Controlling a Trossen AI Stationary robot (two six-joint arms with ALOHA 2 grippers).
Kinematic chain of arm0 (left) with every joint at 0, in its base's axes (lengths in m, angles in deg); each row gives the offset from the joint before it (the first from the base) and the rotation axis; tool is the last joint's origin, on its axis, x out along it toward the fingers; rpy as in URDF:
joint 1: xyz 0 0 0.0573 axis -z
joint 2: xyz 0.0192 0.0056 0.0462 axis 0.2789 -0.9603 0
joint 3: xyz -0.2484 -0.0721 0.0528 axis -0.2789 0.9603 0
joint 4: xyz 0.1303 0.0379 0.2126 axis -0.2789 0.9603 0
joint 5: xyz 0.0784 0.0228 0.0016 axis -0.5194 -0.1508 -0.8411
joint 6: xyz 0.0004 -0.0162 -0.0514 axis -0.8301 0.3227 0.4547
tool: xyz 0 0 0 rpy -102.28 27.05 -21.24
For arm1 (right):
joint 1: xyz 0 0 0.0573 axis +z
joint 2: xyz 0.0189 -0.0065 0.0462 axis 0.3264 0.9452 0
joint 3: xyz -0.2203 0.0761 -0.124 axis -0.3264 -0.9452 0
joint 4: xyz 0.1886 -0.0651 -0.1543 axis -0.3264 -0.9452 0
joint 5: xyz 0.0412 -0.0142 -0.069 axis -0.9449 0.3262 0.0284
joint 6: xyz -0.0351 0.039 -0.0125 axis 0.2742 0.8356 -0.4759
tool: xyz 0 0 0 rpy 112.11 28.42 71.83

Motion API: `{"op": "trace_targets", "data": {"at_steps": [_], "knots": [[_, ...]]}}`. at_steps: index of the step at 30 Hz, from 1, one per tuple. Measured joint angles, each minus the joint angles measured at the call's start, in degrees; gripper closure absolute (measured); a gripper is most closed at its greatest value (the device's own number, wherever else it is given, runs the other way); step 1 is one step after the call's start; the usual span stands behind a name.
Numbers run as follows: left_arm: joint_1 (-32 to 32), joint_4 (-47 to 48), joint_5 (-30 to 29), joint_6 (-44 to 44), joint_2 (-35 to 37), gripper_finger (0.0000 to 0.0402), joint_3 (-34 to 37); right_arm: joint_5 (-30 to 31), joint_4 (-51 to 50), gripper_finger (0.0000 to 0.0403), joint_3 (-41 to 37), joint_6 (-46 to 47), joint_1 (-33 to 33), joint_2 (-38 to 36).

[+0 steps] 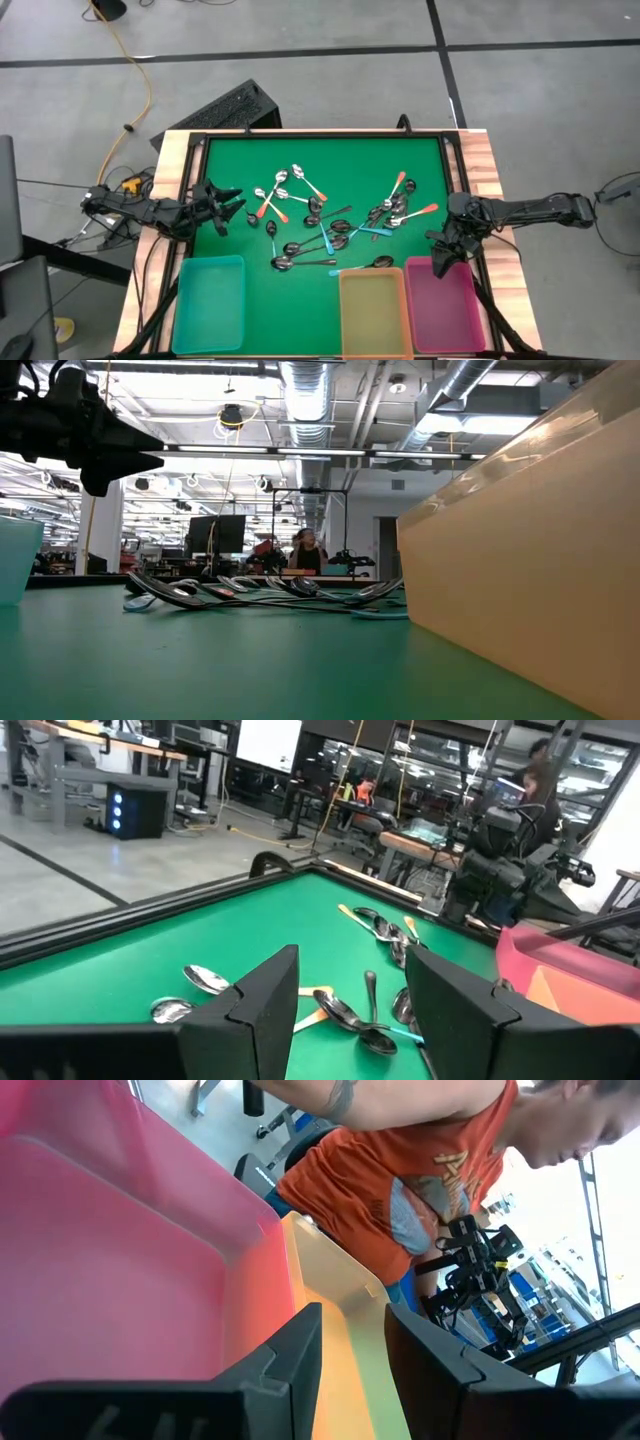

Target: Sort silverware by color (type)

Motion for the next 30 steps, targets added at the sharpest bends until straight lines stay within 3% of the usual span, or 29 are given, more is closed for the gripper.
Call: {"op": "trace_targets", "data": {"at_steps": [16, 23, 30], "knots": [[0.0, 0.05, -0.49, -0.83, 0.01, 0.0233, 0.0, 0.0, -0.02, 0.0262, 0.01, 0.0, 0.02, 0.0], [0.0, 0.23, -7.18, -3.61, 0.01, 0.0233, -0.01, 0.0, -0.02, 0.0262, 0.01, 0.0, 0.0, 0.0], [0.0, 0.38, -9.17, -4.52, 0.0, 0.0233, 0.01, 0.0, -0.01, 0.0262, -0.01, 0.0, 0.0, 0.0]]}}
